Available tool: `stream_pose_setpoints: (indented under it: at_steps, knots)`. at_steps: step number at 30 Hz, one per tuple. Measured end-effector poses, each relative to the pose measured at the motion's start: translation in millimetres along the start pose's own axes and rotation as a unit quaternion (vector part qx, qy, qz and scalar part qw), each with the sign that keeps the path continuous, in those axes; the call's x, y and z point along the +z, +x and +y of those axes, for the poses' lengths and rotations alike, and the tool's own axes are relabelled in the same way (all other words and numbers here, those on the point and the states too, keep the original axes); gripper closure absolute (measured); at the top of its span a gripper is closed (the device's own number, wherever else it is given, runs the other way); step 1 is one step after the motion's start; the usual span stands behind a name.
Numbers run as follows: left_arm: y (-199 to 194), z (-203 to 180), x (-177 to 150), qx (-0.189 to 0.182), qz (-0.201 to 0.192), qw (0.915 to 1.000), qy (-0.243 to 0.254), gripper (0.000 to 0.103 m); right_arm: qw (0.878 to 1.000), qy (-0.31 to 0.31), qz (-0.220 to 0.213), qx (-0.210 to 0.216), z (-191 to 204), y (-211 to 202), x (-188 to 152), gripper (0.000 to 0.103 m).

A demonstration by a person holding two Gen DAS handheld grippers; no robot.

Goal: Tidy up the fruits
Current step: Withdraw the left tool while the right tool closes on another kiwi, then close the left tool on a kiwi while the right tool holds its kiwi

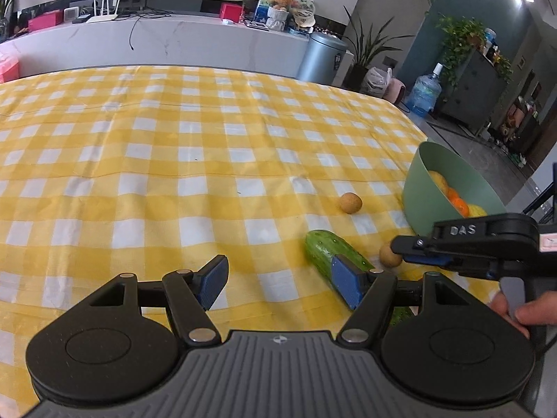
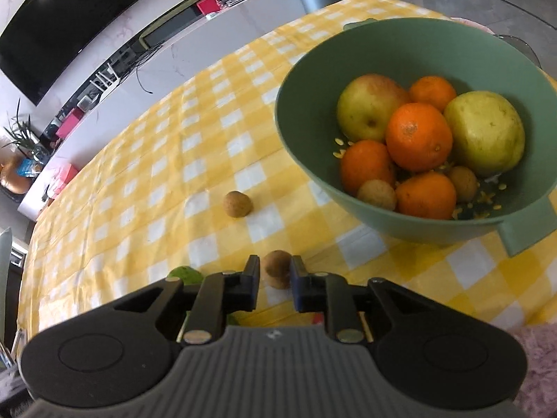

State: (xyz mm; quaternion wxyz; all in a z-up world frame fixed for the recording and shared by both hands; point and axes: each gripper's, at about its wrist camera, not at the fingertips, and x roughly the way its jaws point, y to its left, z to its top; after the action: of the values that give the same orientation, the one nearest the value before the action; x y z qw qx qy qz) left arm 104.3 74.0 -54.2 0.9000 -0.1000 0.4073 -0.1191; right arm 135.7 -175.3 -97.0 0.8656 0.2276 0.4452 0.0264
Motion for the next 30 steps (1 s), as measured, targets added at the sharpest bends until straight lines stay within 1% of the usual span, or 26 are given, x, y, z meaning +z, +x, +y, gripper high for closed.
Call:
stream_pose_setpoints:
  at_steps: [1, 2, 4, 7, 14, 16, 19, 25, 28, 30]
  knots:
    - [0, 0, 0, -0.001, -0.001, 1.0, 0.001, 0.023, 1.0, -0.001, -0.001, -0.002, 3, 2, 0, 0.086]
    - [0, 0, 0, -0.002, 0.0, 1.0, 0.001, 0.023, 1.0, -0.004, -0.004, -0.009, 4, 4, 0, 0.082]
    - [0, 0, 0, -0.003, 0.003, 1.0, 0.001, 0.023, 0.999, -0.012, 0.0, -0.035, 7, 10, 0, 0.081]
    - [0, -1, 0, -0.002, 0.006, 1.0, 0.002, 0.023, 0.999, -0.013, 0.018, -0.025, 8, 19, 1, 0.081]
    - [0, -3, 0, 0.005, 0.01, 0.9999, 0.004, 0.023, 1.0, -0.006, 0.011, -0.025, 7, 20, 2, 0.081]
    - [0, -4, 0, 0.006, 0.01, 0.9999, 0.006, 0.023, 0.999, -0.012, 0.0, -0.032, 10, 14, 1, 0.081]
    - [-1, -4, -1, 0.009, 0.008, 0.9999, 0.006, 0.023, 0.999, -0.017, -0.021, -0.022, 9, 0, -2, 0.081]
    - [1, -6, -2, 0.018, 0.002, 0.9998, 0.009, 0.024, 1.0, -0.002, -0.022, -0.009, 4, -8, -2, 0.081]
    - [2, -10, -2, 0.02, -0.004, 0.9995, 0.024, 0.024, 1.0, 0.005, -0.019, -0.004, 2, -5, -1, 0.081]
    - [3, -17, -2, 0.025, -0.006, 0.9987, 0.045, 0.025, 1.0, 0.016, -0.014, -0.003, -2, -2, 1, 0.081]
